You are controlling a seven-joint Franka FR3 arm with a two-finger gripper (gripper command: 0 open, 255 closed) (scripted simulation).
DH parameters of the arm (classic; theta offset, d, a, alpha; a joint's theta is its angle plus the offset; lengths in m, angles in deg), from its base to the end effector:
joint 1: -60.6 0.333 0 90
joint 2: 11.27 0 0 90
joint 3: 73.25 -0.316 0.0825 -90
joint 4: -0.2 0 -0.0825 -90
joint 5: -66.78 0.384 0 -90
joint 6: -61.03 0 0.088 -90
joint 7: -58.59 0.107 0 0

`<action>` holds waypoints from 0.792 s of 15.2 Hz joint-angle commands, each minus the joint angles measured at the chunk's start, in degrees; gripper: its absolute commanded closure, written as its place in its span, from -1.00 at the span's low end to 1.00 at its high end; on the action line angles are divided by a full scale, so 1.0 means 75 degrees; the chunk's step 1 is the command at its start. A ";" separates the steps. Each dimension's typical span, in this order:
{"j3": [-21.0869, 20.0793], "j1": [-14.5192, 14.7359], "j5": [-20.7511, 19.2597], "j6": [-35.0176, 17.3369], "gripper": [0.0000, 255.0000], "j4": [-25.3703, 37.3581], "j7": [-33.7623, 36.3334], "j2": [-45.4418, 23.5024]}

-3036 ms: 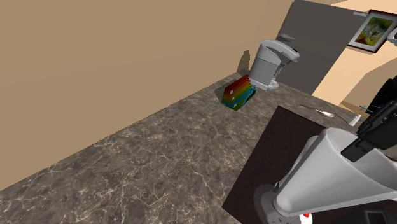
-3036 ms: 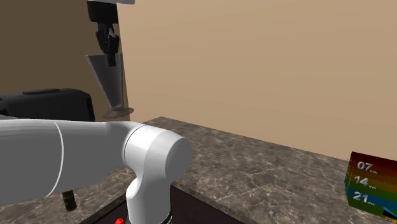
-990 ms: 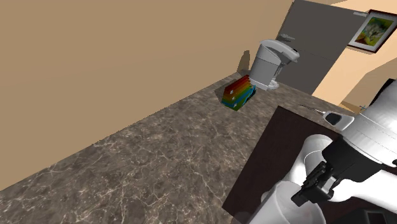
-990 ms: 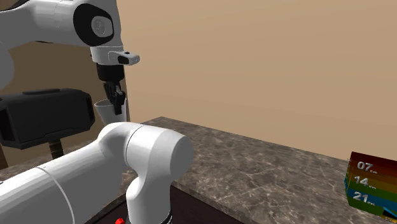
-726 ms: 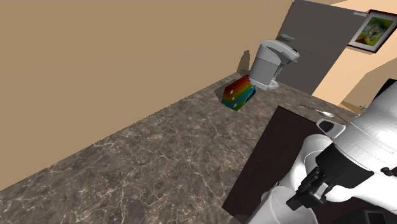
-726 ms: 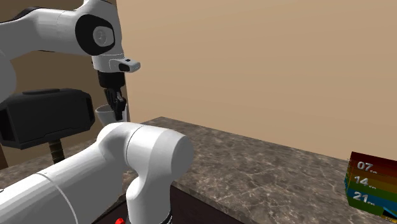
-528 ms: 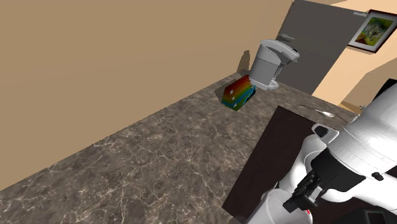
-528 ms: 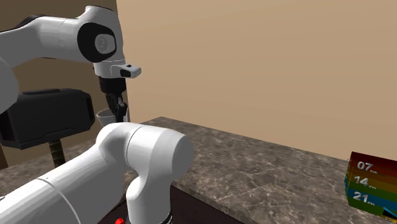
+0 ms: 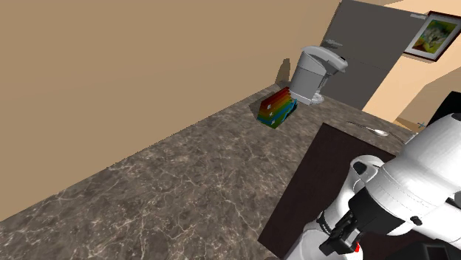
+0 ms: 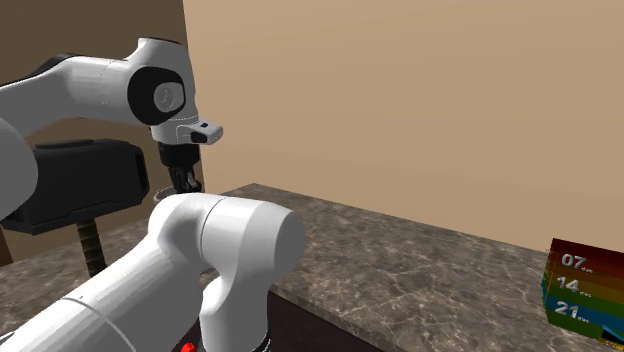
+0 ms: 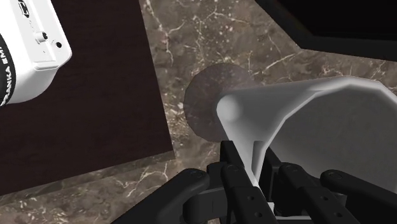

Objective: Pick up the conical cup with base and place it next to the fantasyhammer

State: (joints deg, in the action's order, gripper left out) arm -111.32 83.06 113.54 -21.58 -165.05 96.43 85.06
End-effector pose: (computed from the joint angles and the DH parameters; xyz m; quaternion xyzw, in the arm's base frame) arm 0.0318 0.2201 0.4517 -0.9935 0.0384 -0.0418 0.0986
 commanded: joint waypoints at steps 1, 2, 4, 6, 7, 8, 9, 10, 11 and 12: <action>-0.0207 0.0121 0.0187 -0.0081 1.00 -0.0202 0.0018 0.0116; -0.0314 0.0186 0.0282 -0.0115 1.00 -0.0300 0.0031 0.0173; -0.0539 0.0325 0.0480 -0.0184 1.00 -0.0494 0.0062 0.0283; -0.0660 0.0401 0.0586 -0.0220 1.00 -0.0592 0.0081 0.0335; -0.0659 0.0401 0.0585 -0.0220 1.00 -0.0592 0.0081 0.0335; -0.0660 0.0400 0.0586 -0.0219 1.00 -0.0592 0.0080 0.0336; -0.0660 0.0399 0.0587 -0.0219 1.00 -0.0592 0.0080 0.0336; -0.0661 0.0398 0.0587 -0.0218 1.00 -0.0592 0.0079 0.0337; -0.0661 0.0398 0.0588 -0.0217 1.00 -0.0591 0.0079 0.0338; -0.0661 0.0397 0.0588 -0.0216 1.00 -0.0591 0.0078 0.0338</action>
State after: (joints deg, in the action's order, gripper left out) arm -116.05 86.05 118.09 -23.18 -169.33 97.04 87.59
